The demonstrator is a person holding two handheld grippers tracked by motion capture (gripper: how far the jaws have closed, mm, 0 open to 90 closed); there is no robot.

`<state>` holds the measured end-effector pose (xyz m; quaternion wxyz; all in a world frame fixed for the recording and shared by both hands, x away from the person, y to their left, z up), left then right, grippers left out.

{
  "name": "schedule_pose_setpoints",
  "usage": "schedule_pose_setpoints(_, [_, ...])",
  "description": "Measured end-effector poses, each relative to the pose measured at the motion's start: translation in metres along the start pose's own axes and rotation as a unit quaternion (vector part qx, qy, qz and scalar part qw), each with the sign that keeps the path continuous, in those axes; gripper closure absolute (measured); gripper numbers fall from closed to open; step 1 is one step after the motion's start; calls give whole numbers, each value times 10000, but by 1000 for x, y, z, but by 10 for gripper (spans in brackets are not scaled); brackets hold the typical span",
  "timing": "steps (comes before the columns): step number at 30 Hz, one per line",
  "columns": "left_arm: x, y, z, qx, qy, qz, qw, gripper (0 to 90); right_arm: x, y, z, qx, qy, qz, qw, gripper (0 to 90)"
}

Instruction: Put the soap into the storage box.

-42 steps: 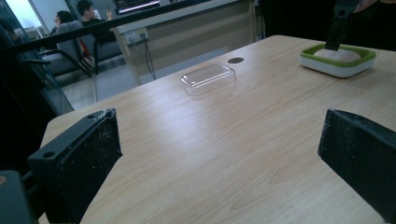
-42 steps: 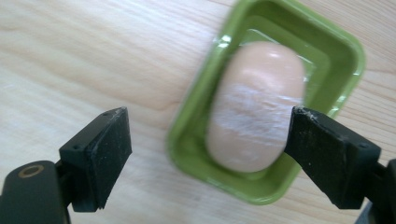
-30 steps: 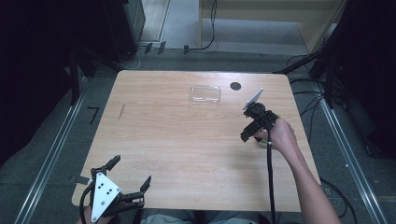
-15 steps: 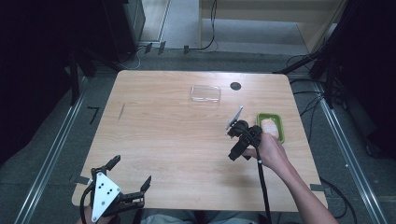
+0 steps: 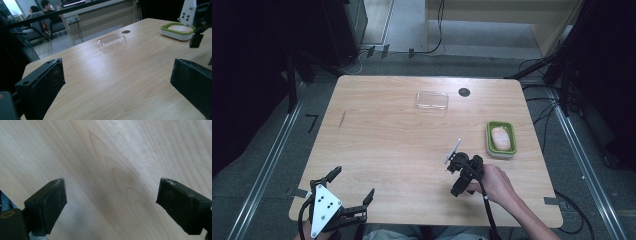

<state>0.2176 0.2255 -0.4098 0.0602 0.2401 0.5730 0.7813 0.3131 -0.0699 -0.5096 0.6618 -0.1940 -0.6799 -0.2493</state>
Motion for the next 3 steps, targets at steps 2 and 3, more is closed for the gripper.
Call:
schedule_pose_setpoints(2, [0,0,0,13,-3,-3,10000,0,-5,-2,4,10,4,-134,9999,112])
schedule_pose_setpoints(3, [0,0,0,16,-2,-9,10000,0,-7,-4,5,23,17,-96,9999,112])
Point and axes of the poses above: each handheld gripper's, and its own axes: x roughly backward along the jaws, y roughly out of its top, z roughly to its left, the point moved 7 cm from there along -x, roughly forward along the jaws, and after that the axes turned 3 degrees about z, right-handed, at the moved point
